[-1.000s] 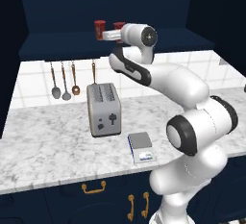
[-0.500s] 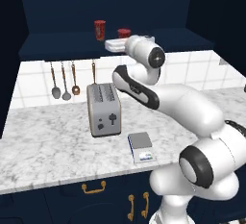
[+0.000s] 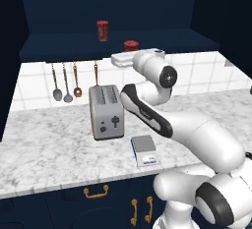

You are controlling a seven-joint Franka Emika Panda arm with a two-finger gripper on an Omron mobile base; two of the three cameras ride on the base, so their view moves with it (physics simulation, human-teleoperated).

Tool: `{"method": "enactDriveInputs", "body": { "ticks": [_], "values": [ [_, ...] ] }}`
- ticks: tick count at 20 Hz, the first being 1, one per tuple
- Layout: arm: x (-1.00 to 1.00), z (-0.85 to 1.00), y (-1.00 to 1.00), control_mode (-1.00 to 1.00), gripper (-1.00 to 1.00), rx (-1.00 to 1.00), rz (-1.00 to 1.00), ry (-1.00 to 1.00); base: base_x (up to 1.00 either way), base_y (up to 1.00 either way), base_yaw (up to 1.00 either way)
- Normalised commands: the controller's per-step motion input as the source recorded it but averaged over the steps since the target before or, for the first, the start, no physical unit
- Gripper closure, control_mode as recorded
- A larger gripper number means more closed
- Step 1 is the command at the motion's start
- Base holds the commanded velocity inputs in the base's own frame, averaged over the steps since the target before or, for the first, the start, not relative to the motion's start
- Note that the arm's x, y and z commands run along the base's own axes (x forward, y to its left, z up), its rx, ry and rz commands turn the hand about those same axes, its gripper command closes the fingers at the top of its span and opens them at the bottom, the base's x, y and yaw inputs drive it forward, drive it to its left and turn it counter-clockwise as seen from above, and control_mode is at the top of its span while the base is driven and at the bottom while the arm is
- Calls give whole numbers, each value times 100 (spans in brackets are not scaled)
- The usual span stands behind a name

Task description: Pick the yogurt and place it on the digital scale for weighing, and close the cabinet.

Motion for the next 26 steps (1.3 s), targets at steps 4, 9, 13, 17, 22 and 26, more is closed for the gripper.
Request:
{"method": "enactDriveInputs", "body": {
  "ticks": [4,9,13,17,22,26],
  "values": [
    [-9,-58,-21,-100,100,0,8,0,0,0,0],
    [0,-63,-39,-100,100,0,20,1,0,0,0],
    [15,-71,-15,-100,100,0,23,0,0,0,0],
    [24,-72,-16,-100,100,1,28,0,0,0,0],
    [12,-67,-4,-100,100,0,22,-11,0,0,0],
    [13,-74,-16,-100,100,0,18,-5,0,0,0]
  ]
}}
